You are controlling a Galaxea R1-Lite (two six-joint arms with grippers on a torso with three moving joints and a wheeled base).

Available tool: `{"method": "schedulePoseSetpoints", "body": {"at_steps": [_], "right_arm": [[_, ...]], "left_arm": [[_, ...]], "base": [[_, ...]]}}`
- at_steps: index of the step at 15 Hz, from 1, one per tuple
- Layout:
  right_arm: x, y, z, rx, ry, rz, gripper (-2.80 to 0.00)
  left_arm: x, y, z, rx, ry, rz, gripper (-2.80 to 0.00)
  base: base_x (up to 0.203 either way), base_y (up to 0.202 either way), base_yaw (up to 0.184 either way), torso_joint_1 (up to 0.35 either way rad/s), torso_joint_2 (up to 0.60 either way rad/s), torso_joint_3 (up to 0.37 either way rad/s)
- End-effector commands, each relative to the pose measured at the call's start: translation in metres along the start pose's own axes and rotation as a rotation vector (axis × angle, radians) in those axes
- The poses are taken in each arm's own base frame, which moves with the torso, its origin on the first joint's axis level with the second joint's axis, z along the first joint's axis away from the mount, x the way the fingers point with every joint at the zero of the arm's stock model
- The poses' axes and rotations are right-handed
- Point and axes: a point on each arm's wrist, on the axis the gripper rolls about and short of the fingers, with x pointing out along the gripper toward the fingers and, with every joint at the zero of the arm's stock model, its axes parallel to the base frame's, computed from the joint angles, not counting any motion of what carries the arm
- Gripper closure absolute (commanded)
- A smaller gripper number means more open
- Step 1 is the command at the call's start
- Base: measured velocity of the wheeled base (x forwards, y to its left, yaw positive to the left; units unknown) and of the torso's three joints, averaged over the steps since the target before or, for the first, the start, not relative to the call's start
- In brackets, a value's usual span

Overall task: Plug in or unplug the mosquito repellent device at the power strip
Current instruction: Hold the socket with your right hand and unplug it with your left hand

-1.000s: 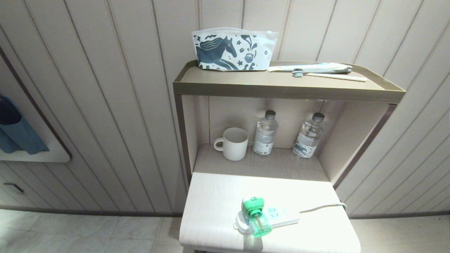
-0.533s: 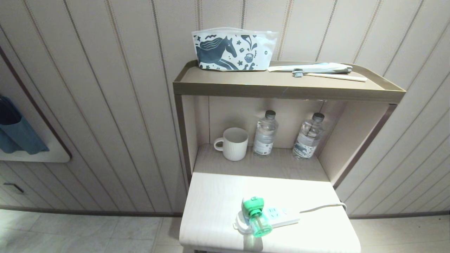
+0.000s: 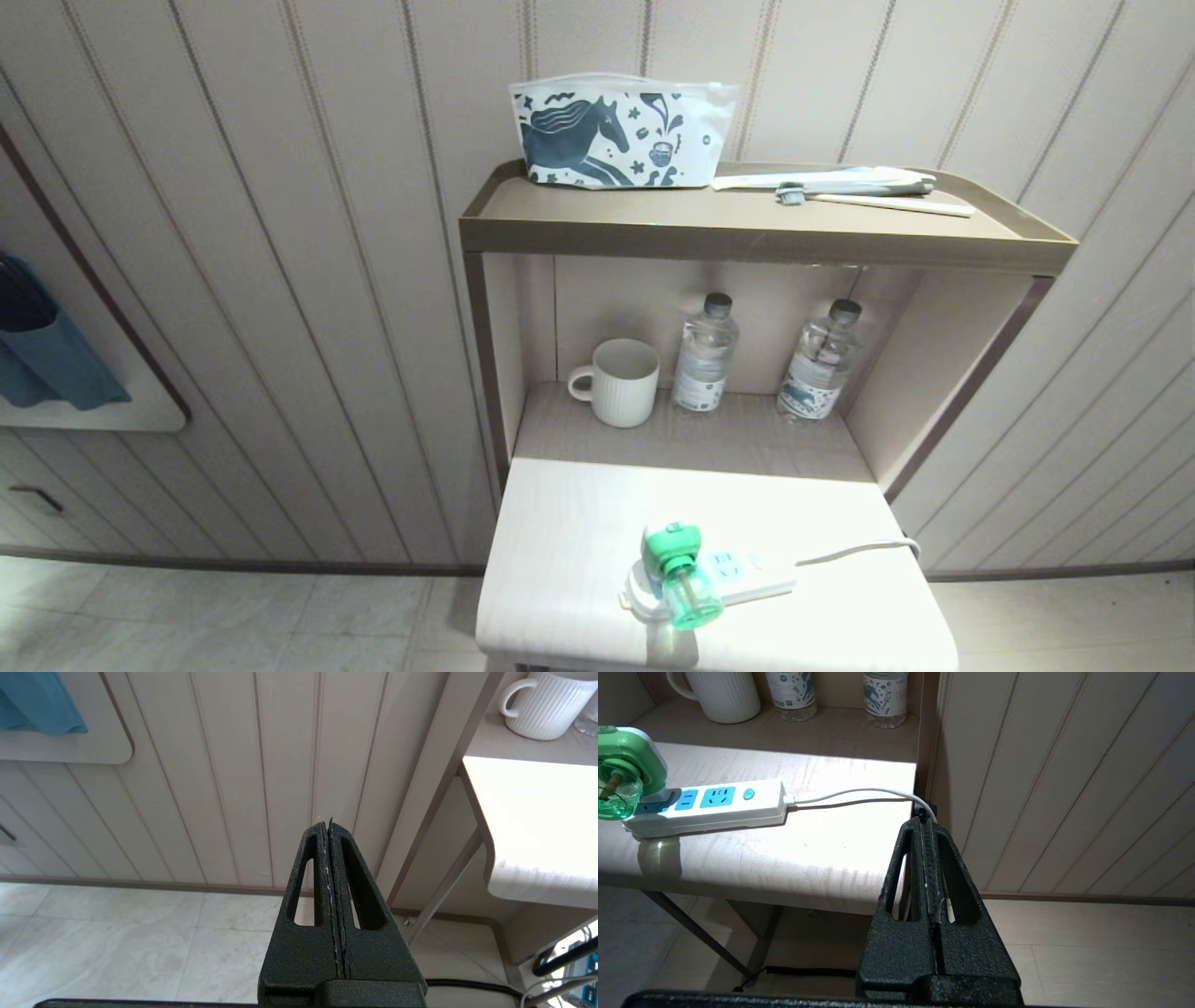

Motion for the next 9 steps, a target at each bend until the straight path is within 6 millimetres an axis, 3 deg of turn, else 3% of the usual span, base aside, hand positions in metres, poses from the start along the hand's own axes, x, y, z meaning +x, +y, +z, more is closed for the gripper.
{"method": "schedulePoseSetpoints", "body": {"at_steps": [1, 9], "right_arm": [[0.0003, 0.0000, -0.0004, 0.002, 0.005, -0.001, 0.00], [0.0000, 0.0000, 0.0003, -0.008, -0.002, 0.001, 0.00]], "left_arm": [[0.0001, 0.0000, 0.0001, 0.000, 0.002, 0.000, 0.00], [0.0001, 0.0000, 0.0001, 0.000, 0.002, 0.001, 0.00]], "base": [[0.000, 0.000, 0.000, 0.000, 0.00, 0.000], [0.000, 0.000, 0.000, 0.000, 0.00, 0.000]]}}
